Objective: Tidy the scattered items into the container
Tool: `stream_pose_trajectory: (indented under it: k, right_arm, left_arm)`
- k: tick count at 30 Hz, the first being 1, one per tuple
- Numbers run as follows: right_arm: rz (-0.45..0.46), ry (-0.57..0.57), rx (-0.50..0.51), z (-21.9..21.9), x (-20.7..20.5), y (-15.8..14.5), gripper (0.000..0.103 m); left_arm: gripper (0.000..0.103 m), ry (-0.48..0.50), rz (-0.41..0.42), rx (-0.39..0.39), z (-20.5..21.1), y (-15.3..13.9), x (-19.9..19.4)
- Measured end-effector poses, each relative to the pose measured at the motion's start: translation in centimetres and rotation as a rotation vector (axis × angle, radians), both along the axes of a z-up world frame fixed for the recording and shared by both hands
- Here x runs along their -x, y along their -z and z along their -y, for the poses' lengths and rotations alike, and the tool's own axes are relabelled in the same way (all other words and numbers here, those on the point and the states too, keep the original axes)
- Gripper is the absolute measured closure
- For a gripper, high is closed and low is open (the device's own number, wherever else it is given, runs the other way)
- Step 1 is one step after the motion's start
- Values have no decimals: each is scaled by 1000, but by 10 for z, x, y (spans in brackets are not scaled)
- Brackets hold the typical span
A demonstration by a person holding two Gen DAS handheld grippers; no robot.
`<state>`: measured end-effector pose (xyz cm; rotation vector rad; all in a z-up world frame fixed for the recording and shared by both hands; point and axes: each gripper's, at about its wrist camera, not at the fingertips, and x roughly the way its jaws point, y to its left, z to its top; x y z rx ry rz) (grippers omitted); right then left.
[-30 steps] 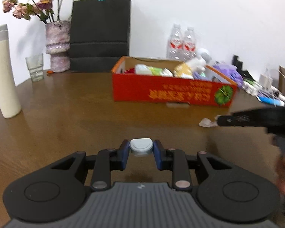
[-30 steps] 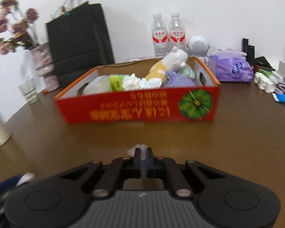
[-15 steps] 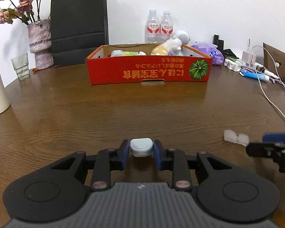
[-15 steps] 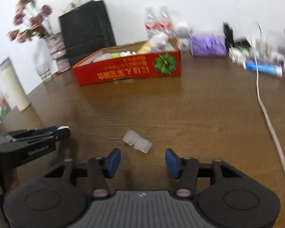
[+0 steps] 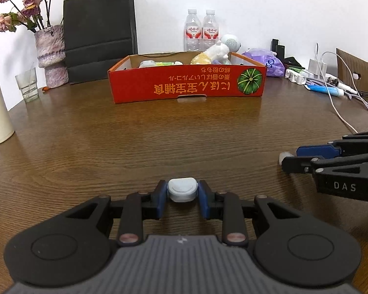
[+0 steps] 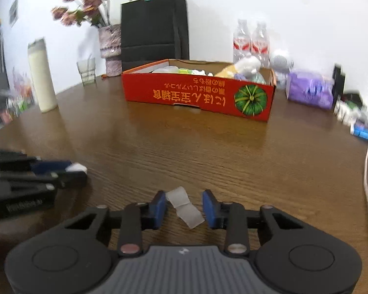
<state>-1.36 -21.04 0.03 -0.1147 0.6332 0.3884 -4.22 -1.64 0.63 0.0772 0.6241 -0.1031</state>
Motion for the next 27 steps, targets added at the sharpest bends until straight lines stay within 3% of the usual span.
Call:
stream_pose_trajectory:
  k: [5, 7, 10, 14, 17, 23, 26, 27]
  right_arm:
    - [-15, 99, -4, -7, 11, -10, 102]
    - [-28, 183, -33, -10, 17, -11, 102]
    - [-24, 237, -58, -15, 23, -6, 93]
    - [1, 164, -56, -6, 36, -13, 70]
    - [7, 140, -42, 2, 41, -15, 70]
    - [-12, 138, -9, -1, 40, -7, 73]
    - [-17, 154, -16, 0, 35, -3, 91]
    - [-19, 158, -20, 1, 35, -3, 92]
  left_arm:
    - [75, 0, 2, 1, 3, 0, 4]
    - [75, 3, 4, 0, 5, 0, 5]
    - [75, 12, 3, -4, 7, 0, 9]
    - [75, 9, 4, -2, 4, 1, 11]
    - [75, -2, 7, 4, 3, 1, 11]
    - [75, -2, 11, 3, 3, 2, 11]
    - [75, -2, 11, 6, 3, 2, 11]
    - [75, -11, 11, 8, 2, 1, 11]
